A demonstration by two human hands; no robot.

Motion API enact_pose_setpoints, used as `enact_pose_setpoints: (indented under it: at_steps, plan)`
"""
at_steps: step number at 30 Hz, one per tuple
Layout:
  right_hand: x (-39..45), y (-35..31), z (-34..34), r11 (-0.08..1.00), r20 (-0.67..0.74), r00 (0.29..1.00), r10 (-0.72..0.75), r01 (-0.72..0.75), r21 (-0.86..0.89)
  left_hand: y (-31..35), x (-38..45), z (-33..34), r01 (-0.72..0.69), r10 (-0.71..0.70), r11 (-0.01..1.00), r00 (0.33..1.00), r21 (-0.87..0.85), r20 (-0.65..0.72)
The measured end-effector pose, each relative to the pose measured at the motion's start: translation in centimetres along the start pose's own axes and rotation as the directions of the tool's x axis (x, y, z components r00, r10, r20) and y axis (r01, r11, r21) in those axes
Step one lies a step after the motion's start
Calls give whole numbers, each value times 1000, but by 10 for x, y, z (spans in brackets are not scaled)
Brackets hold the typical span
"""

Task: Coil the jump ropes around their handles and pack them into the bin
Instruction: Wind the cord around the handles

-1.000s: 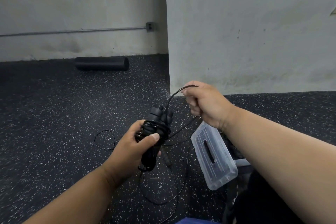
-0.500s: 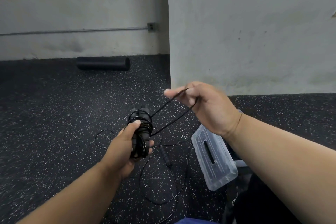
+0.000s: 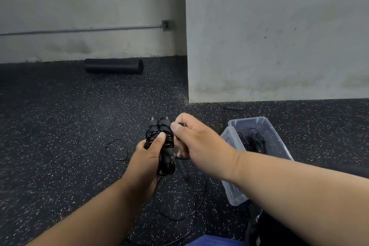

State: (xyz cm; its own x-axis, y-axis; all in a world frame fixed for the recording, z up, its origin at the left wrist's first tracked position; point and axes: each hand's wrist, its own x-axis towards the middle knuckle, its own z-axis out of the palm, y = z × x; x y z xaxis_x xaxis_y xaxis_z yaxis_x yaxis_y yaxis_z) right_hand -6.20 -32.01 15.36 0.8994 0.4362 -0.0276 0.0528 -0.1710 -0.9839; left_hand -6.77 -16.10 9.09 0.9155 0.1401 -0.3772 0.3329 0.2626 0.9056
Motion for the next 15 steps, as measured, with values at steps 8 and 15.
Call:
enact_pose_setpoints:
  at_steps: [8, 15]
  plan:
    - [8, 22, -7, 846, 87, 989, -116, 145, -513, 18, -5, -3, -33, 36, 998, 997, -46, 61]
    - [12, 29, -11, 761, 141, 979, -148, 204, -616, 17, -8, -5, -63, 68, 996, 994, -56, 85]
